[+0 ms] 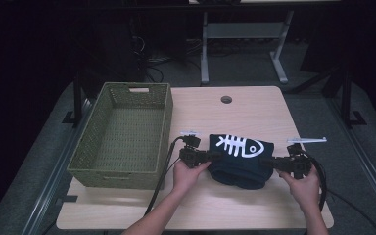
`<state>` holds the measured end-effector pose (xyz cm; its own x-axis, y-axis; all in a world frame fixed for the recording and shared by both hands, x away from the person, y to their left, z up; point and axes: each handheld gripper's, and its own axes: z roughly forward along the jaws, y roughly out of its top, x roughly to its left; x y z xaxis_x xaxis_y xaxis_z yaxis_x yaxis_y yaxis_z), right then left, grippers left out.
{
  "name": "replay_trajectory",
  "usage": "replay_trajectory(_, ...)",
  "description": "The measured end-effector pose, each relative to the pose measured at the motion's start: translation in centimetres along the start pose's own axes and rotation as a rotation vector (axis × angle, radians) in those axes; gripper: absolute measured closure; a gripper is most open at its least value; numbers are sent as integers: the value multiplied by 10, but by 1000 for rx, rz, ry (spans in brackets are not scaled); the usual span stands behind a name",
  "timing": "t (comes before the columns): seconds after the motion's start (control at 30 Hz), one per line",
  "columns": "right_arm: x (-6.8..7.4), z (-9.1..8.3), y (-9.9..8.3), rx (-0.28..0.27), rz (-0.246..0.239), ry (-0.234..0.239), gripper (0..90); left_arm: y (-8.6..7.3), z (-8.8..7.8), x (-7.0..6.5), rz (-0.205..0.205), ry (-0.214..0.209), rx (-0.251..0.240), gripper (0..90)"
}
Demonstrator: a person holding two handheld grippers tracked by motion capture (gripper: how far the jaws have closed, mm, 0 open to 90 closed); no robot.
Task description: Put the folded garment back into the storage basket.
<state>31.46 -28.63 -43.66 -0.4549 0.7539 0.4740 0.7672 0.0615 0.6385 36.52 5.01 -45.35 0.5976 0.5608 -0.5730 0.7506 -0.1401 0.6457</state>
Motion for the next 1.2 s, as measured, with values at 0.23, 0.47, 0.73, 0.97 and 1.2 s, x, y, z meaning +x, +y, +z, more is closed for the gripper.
replay_trajectory(0.23,1,-10,3,-23,18,25,704,7,-8,-13,48,-11,-18,693)
replay_trajectory(0.47,7,-22,5,-49,18,38,707,15,-18,-24,85,-25,-28,693)
replay_trajectory(0.73,20,-31,13,-65,-19,41,708,22,-31,-28,81,-45,-41,693)
replay_trajectory(0.97,25,-33,17,-81,-28,54,707,28,-40,-32,84,-58,-46,693)
replay_trajectory(1.2,30,-35,22,-95,-35,60,708,34,-50,-35,86,-74,-59,691)
